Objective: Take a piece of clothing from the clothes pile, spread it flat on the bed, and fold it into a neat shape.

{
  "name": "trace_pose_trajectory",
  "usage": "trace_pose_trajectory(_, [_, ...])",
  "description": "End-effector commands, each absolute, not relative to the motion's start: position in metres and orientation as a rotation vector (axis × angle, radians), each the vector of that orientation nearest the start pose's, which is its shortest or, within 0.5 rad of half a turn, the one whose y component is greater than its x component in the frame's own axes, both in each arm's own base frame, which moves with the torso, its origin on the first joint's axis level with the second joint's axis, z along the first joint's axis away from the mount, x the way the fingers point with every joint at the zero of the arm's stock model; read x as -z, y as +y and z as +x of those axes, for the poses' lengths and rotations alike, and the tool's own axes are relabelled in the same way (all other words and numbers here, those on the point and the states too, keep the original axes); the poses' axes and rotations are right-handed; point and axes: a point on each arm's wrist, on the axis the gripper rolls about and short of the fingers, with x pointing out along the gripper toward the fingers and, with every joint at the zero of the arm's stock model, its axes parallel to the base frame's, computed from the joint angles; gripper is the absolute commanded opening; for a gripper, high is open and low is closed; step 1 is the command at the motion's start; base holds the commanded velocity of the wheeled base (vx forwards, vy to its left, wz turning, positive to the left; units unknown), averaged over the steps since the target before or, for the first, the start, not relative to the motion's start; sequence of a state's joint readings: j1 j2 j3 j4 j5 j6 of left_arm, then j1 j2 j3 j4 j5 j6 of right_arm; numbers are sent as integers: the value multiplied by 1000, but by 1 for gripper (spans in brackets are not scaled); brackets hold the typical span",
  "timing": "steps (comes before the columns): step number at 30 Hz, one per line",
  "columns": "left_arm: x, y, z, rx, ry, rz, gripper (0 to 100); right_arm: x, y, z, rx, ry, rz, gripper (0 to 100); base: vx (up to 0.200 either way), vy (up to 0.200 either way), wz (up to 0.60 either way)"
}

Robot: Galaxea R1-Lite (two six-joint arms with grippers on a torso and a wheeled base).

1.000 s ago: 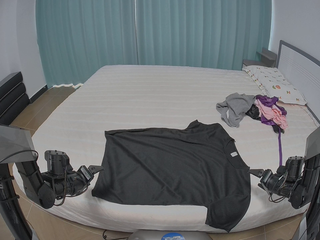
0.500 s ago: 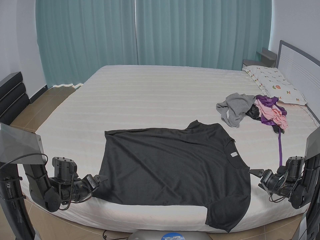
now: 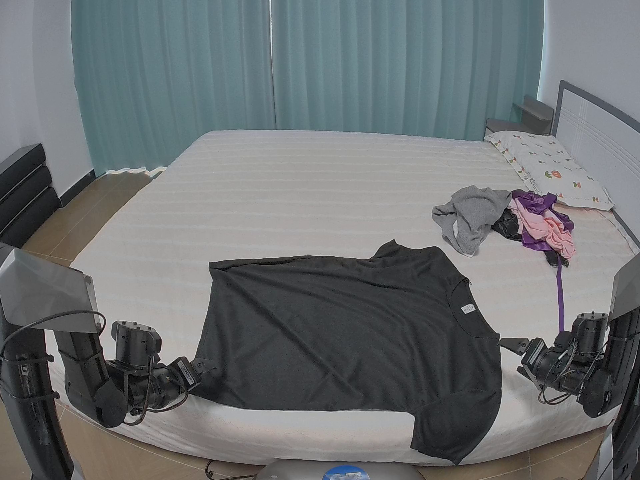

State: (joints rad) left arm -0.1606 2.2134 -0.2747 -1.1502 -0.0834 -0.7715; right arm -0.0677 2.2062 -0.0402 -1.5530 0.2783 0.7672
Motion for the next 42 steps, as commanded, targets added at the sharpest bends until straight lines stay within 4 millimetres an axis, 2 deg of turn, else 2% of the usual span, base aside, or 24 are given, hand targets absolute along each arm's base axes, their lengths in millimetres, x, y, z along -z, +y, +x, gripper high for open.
trace_pose_trajectory(1, [29,-44,255,-98,849,-659,100,3,-9,226,33,643,844,100,0,0,0])
trace_pose_trajectory(7, [33,-46,255,-95,862,-645,100,3,-9,226,33,643,844,100,0,0,0])
trace_pose_trajectory(8, [33,-46,255,-96,863,-645,0,3,-9,226,33,645,844,100,0,0,0])
trace_pose_trajectory(15, [29,-45,250,-109,862,-628,0,2,-11,226,39,635,846,100,0,0,0])
trace_pose_trajectory(18, [24,-43,239,-89,872,-552,0,2,-16,228,54,624,851,100,0,0,0])
trace_pose_trajectory(26, [19,-39,235,-124,846,-526,0,7,-15,228,58,644,843,100,0,0,0])
trace_pose_trajectory(37, [7,-36,220,-102,888,-400,0,23,-14,226,56,714,784,100,0,0,0])
trace_pose_trajectory(42, [10,-37,215,-104,958,-362,0,30,-12,226,52,745,766,100,0,0,0])
